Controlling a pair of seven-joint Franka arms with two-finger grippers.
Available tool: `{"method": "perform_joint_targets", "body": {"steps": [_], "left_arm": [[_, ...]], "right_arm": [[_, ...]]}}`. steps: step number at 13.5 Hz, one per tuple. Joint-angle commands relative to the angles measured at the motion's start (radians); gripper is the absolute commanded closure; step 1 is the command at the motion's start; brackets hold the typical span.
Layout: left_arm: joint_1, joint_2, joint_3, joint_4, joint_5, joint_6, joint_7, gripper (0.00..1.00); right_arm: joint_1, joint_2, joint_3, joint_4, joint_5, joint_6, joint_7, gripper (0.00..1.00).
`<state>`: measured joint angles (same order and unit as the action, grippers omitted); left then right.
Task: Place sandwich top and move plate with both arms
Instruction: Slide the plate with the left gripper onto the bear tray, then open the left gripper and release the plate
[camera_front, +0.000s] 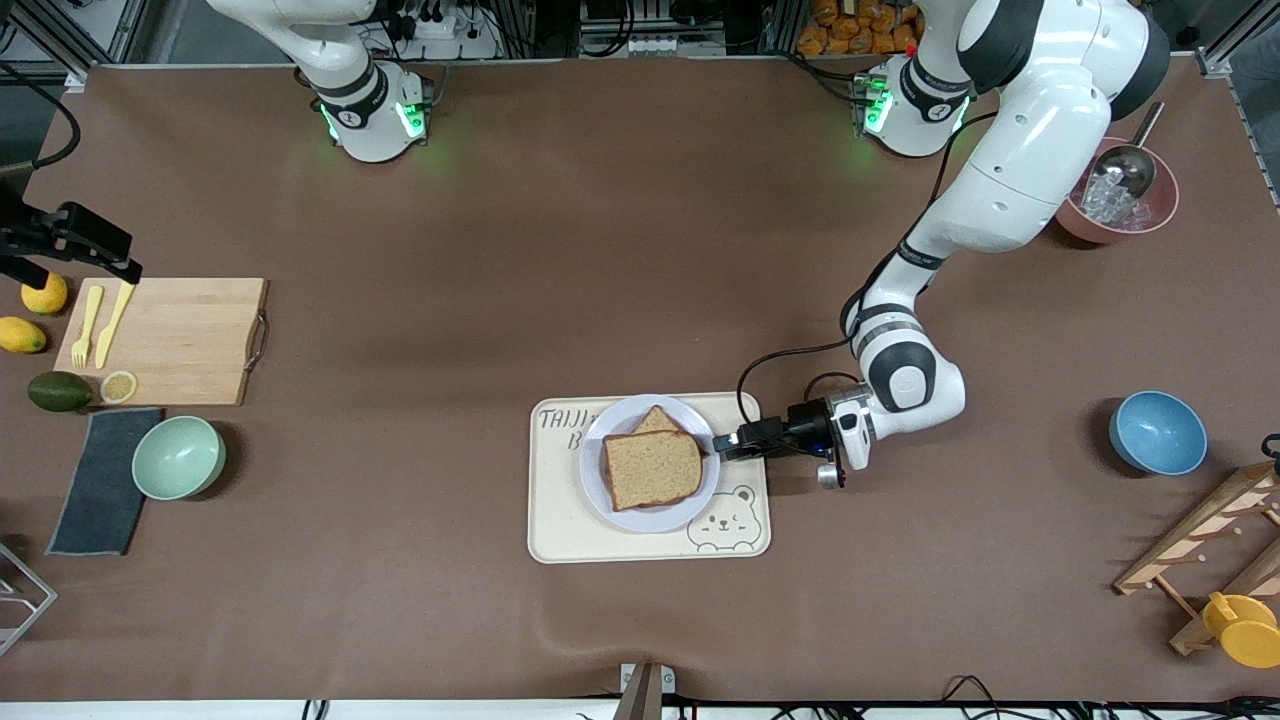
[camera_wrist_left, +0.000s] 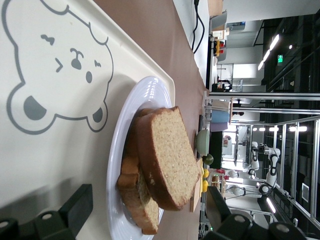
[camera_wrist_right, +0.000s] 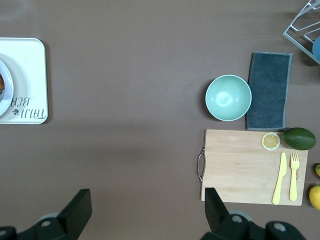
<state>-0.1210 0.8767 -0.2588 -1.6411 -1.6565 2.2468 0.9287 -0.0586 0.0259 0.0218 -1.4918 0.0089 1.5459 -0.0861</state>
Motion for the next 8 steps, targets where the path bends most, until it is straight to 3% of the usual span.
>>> {"method": "perform_joint_targets", "body": {"steps": [1,3,6,8], "left_arm": [[0.023,-0.054,0.016,-0.009,0.14,0.008,-0.138,0.0],[0.023,-0.113,0.027,-0.009,0.286,0.01,-0.282,0.0],[0.032,-0.179,0.032,-0.014,0.38,0.011,-0.399,0.0],[0.032,-0.251,0.076,-0.02,0.434,0.017,-0.526,0.0]], "right_arm": [[-0.021,-0.003,0.014,0.001,-0.015,0.003,0.005,0.0],[-0.024,-0.001,0.012,0.004,-0.02,0.005,0.005,0.0],[-0.043,0.019,0.012,0.011,-0.02,0.017,0.003,0.0],[-0.043,0.022,0.01,0.016,-0.024,0.019,0.0,0.0]]}}
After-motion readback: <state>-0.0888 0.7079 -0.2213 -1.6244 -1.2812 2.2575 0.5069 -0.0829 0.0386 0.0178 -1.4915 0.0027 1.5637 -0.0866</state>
